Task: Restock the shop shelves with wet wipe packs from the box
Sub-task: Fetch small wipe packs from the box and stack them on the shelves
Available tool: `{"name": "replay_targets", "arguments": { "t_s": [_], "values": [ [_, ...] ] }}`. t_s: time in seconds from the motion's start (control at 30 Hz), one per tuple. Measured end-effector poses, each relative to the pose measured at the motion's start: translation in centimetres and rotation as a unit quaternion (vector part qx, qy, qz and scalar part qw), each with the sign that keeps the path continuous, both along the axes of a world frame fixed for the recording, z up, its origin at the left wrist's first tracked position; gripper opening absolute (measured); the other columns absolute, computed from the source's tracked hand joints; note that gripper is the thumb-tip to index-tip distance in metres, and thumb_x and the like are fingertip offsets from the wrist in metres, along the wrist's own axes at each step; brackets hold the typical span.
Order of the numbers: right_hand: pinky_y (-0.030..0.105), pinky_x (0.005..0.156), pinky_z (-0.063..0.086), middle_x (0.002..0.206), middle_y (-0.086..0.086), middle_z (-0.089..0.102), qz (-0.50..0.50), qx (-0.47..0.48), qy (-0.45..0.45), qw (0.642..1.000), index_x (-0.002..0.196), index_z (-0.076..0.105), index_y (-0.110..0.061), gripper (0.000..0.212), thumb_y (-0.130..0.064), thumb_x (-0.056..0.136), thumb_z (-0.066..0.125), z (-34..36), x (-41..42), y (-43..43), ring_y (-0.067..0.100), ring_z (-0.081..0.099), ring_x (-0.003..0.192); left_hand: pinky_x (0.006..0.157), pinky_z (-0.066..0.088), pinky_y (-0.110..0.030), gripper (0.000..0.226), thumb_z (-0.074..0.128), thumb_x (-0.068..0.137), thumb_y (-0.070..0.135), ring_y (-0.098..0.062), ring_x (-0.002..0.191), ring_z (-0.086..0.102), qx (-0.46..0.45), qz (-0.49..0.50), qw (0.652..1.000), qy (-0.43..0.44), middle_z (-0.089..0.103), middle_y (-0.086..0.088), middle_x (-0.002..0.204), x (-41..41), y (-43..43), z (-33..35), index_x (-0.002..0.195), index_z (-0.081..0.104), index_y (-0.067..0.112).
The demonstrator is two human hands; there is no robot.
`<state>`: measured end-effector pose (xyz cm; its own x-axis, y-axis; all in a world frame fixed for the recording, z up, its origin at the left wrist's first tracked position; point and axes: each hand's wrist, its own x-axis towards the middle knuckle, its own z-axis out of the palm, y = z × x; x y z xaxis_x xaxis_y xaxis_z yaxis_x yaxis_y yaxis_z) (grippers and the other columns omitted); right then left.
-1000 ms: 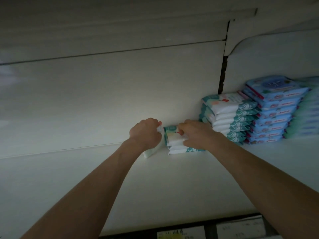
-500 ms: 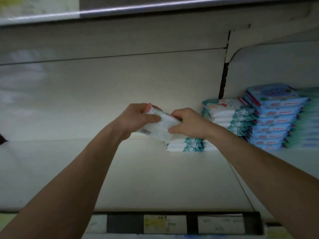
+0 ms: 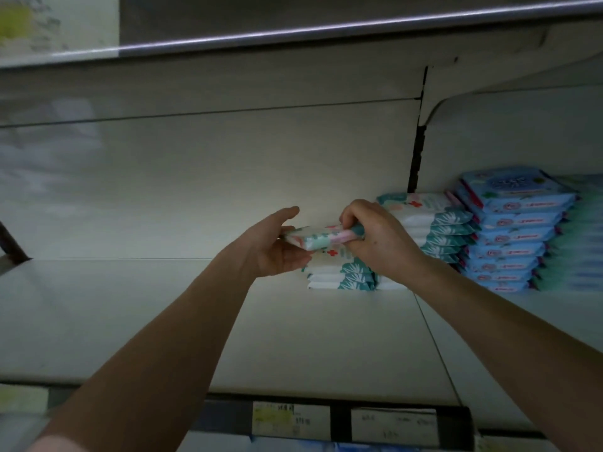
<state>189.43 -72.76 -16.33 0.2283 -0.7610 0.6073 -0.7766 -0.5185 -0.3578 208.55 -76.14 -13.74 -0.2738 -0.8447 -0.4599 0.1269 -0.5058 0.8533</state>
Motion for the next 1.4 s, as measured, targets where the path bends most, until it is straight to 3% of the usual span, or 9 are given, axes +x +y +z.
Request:
{"name": "replay_targets", "arguments": {
  "t_s": [0.17, 0.3, 0.43, 0.53, 0.63, 0.87, 1.03, 1.2, 1.4],
  "values": [
    [0.036, 0.09, 0.044, 0.105, -0.002, 0.053, 0.01, 0.147, 0.022, 0.989, 0.088, 0.054, -0.024, 0.02, -0.01, 0.083, 0.068, 1.7, -0.5, 0.1, 0.019, 0.05, 0.103, 0.041, 0.046, -0.016, 0.011, 0.061, 0.093, 0.016, -0.01, 0.045, 0.057, -0.028, -0.025, 0.995, -0.097, 0.063, -0.007, 0.072, -0.3, -1.0, -0.5, 0.088, 0.059, 0.006],
    [0.028, 0.085, 0.047, 0.102, -0.009, 0.058, -0.008, 0.195, -0.052, 0.979, 0.095, 0.064, -0.025, 0.008, -0.02, 0.089, 0.063, 3.4, -0.2, -0.2, 0.012, 0.058, 0.102, 0.059, 0.059, -0.033, 0.003, 0.057, 0.091, -0.001, -0.023, 0.069, 0.065, -0.004, 0.04, 0.999, -0.026, 0.065, -0.016, 0.084, -1.1, -1.0, -1.1, 0.092, 0.055, 0.001],
    [0.032, 0.079, 0.044, 0.112, -0.008, 0.054, -0.046, 0.238, 0.118, 0.963, 0.122, 0.055, -0.028, 0.056, -0.06, 0.078, 0.065, 3.5, 2.4, -0.1, 0.015, 0.054, 0.103, 0.068, 0.057, -0.034, 0.01, 0.053, 0.091, -0.006, -0.023, 0.07, 0.061, -0.007, 0.058, 0.998, 0.03, 0.067, -0.015, 0.066, -3.0, 0.0, -0.9, 0.088, 0.054, 0.003],
    [0.03, 0.069, 0.038, 0.109, 0.002, 0.061, -0.114, 0.111, 0.264, 0.951, 0.116, 0.055, -0.017, 0.027, -0.029, 0.092, 0.057, 2.5, 2.9, -1.3, 0.023, 0.058, 0.096, 0.078, 0.054, -0.038, 0.007, 0.056, 0.095, 0.011, -0.024, 0.078, 0.064, -0.022, 0.008, 1.0, -0.001, 0.067, -0.012, 0.08, -3.7, 0.1, -1.2, 0.09, 0.059, 0.006],
    [0.03, 0.066, 0.036, 0.106, 0.009, 0.062, -0.147, 0.106, 0.316, 0.931, 0.116, 0.055, -0.009, 0.029, 0.0, 0.089, 0.051, 1.8, 1.7, -2.0, 0.026, 0.06, 0.094, 0.069, 0.054, -0.034, 0.028, 0.059, 0.094, 0.032, -0.022, 0.073, 0.067, -0.057, -0.024, 0.98, -0.19, 0.067, -0.01, 0.085, -2.9, -0.7, -1.7, 0.097, 0.062, 0.005],
    [0.029, 0.066, 0.033, 0.105, 0.009, 0.06, -0.119, 0.083, 0.317, 0.937, 0.106, 0.055, -0.008, 0.021, 0.002, 0.089, 0.048, -0.6, 0.4, -2.2, 0.025, 0.058, 0.093, 0.063, 0.053, -0.029, 0.022, 0.056, 0.094, 0.016, -0.022, 0.086, 0.058, -0.227, -0.007, 0.914, -0.336, 0.061, -0.01, 0.109, -3.0, -1.4, -3.3, 0.116, 0.061, 0.016],
    [0.03, 0.078, 0.041, 0.115, 0.01, 0.054, -0.095, 0.128, 0.303, 0.939, 0.119, 0.054, -0.008, 0.029, -0.003, 0.091, 0.049, -1.5, 0.2, -2.0, 0.025, 0.051, 0.103, 0.089, 0.054, -0.035, 0.036, 0.049, 0.093, 0.003, -0.032, 0.105, 0.062, -0.292, -0.061, 0.858, -0.419, 0.06, -0.012, 0.124, -3.5, -1.7, -4.0, 0.125, 0.063, 0.014],
    [0.031, 0.082, 0.042, 0.123, 0.008, 0.045, -0.127, 0.11, 0.322, 0.932, 0.129, 0.044, -0.011, 0.044, -0.007, 0.087, 0.056, -2.4, 0.1, -1.5, 0.024, 0.045, 0.112, 0.067, 0.053, -0.02, 0.065, 0.059, 0.087, -0.002, -0.019, 0.09, 0.059, -0.225, -0.151, 0.892, -0.361, 0.051, -0.006, 0.12, -3.2, -1.2, -3.8, 0.145, 0.037, 0.017],
    [0.033, 0.091, 0.041, 0.13, 0.012, 0.044, -0.168, 0.131, 0.328, 0.92, 0.135, 0.037, -0.009, 0.051, -0.001, 0.088, 0.055, -2.6, 1.1, -1.6, 0.027, 0.045, 0.119, 0.108, 0.04, -0.037, 0.075, 0.059, 0.087, 0.0, -0.029, 0.13, 0.044, -0.284, -0.182, 0.808, -0.483, 0.04, -0.01, 0.147, -4.5, -1.3, -4.5, 0.151, 0.024, 0.015]
  ]
}}
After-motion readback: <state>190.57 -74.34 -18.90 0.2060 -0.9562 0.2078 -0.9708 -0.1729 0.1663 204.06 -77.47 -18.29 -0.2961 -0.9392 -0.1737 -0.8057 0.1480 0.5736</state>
